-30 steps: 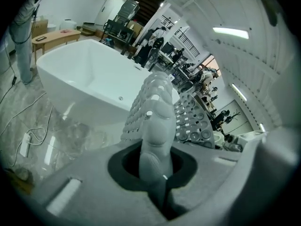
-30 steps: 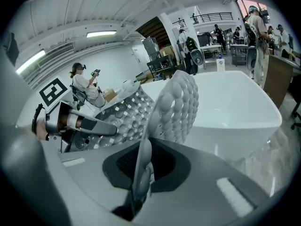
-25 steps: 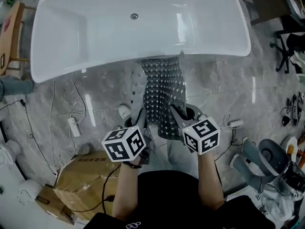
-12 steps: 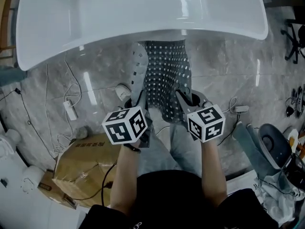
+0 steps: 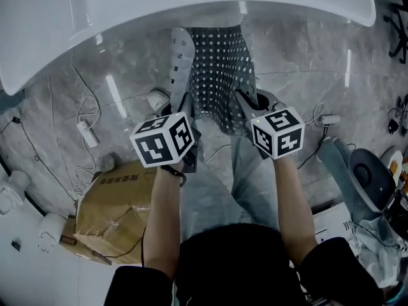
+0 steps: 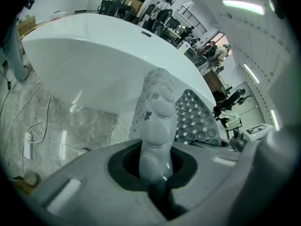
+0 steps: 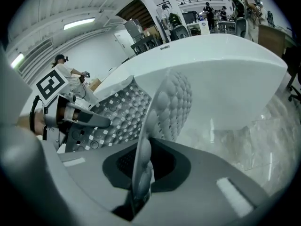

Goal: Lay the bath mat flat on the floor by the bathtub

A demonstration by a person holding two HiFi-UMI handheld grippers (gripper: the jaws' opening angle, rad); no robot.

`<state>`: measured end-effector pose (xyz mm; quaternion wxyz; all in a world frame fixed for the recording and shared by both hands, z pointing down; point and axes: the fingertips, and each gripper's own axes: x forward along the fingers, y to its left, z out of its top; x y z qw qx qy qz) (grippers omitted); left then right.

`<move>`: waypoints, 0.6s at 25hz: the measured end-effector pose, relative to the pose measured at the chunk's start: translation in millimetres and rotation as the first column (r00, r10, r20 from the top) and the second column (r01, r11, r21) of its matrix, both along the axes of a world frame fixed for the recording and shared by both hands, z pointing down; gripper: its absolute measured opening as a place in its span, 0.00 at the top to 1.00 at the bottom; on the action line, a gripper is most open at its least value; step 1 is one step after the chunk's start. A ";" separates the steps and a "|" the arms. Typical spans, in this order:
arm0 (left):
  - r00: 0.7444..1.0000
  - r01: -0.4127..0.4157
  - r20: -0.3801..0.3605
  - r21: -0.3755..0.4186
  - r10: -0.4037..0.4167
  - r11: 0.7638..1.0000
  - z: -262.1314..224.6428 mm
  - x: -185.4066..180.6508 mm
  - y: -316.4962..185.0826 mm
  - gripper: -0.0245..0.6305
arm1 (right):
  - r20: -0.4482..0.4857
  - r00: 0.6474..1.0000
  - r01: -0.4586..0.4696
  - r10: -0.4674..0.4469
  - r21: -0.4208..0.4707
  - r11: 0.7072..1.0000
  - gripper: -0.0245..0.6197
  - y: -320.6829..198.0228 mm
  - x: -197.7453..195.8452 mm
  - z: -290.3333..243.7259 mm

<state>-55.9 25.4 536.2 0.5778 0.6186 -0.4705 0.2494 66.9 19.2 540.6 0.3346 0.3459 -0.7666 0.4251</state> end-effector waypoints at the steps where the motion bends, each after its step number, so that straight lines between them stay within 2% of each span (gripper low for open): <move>1: 1.000 -0.005 0.005 -0.009 0.005 1.000 8.4 -1.5 -1.3 0.93 | -0.001 1.000 -0.001 0.001 -0.010 1.000 0.93 -0.2 0.2 9.1; 5: 1.000 0.008 0.003 -0.028 -0.008 1.000 35.6 -3.1 -6.7 0.93 | -0.050 0.998 0.040 -0.042 -0.031 0.999 0.93 -1.2 3.0 37.3; 9: 0.997 0.073 0.003 -0.042 -0.073 0.996 64.3 -6.9 -9.5 0.93 | -0.057 0.997 0.042 -0.044 -0.035 0.998 0.93 -8.6 1.9 59.4; 15: 0.998 0.061 0.008 -0.031 -0.061 0.998 108.2 0.1 -15.8 0.93 | -0.072 0.996 0.044 -0.046 -0.039 0.998 0.93 -13.6 5.1 99.4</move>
